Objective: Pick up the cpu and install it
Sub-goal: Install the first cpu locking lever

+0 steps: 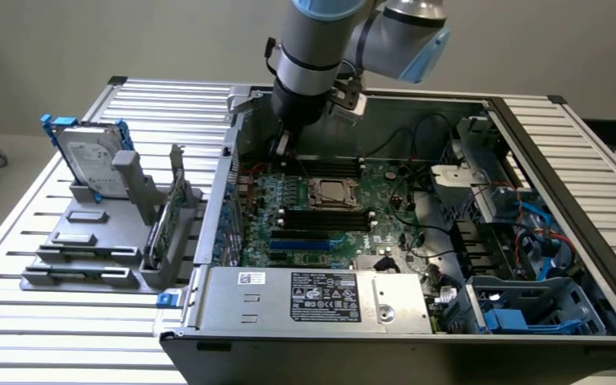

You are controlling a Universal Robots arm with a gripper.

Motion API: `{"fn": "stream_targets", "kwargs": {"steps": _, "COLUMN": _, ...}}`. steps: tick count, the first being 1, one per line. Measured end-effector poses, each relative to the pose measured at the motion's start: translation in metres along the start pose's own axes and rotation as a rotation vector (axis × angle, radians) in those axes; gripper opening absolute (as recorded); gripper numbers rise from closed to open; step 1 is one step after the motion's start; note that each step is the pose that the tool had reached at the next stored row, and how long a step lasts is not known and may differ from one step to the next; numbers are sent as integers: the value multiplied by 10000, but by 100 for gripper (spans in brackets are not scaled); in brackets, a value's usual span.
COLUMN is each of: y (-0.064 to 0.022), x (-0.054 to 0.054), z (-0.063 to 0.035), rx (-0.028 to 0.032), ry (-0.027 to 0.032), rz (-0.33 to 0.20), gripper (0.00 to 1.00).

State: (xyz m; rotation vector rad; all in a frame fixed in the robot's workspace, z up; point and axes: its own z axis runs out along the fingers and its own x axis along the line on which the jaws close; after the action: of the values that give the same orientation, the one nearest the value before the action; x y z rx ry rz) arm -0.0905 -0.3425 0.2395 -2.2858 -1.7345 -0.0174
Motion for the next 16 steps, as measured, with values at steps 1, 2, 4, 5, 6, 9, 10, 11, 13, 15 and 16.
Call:
{"fn": "stream_targets", "kwargs": {"steps": 1, "y": 0, "x": 1, "z": -2, "rx": -34, "ry": 48, "rz": 31, "gripper": 11}}
{"fn": "stream_targets", "kwargs": {"steps": 2, "y": -1, "x": 1, "z": -3, "rx": -81, "ry": 91, "rz": 63, "gripper": 11}}
{"fn": "stream_targets", "kwargs": {"steps": 4, "y": -2, "x": 4, "z": -6, "rx": -188, "ry": 169, "rz": 124, "gripper": 11}}
{"fn": "stream_targets", "kwargs": {"steps": 5, "y": -3, "x": 5, "z": -7, "rx": -261, "ry": 204, "rz": 156, "gripper": 11}}
{"fn": "stream_targets", "kwargs": {"steps": 6, "y": -4, "x": 7, "z": -8, "rx": -334, "ry": 237, "rz": 183, "gripper": 11}}
{"fn": "stream_targets", "kwargs": {"steps": 9, "y": -5, "x": 12, "z": -9, "rx": -536, "ry": 361, "rz": 246, "gripper": 11}}
{"fn": "stream_targets", "kwargs": {"steps": 10, "y": -6, "x": 14, "z": -9, "rx": -600, "ry": 410, "rz": 265, "gripper": 11}}
{"fn": "stream_targets", "kwargs": {"steps": 11, "y": -6, "x": 15, "z": -10, "rx": -660, "ry": 457, "rz": 280, "gripper": 11}}
{"fn": "stream_targets", "kwargs": {"steps": 13, "y": -7, "x": 18, "z": -10, "rx": -795, "ry": 554, "rz": 306, "gripper": 11}}
{"fn": "stream_targets", "kwargs": {"steps": 15, "y": -8, "x": 22, "z": -9, "rx": -951, "ry": 643, "rz": 331, "gripper": 11}}
{"fn": "stream_targets", "kwargs": {"steps": 16, "y": -9, "x": 25, "z": -10, "rx": -1035, "ry": 679, "rz": 344, "gripper": 11}}
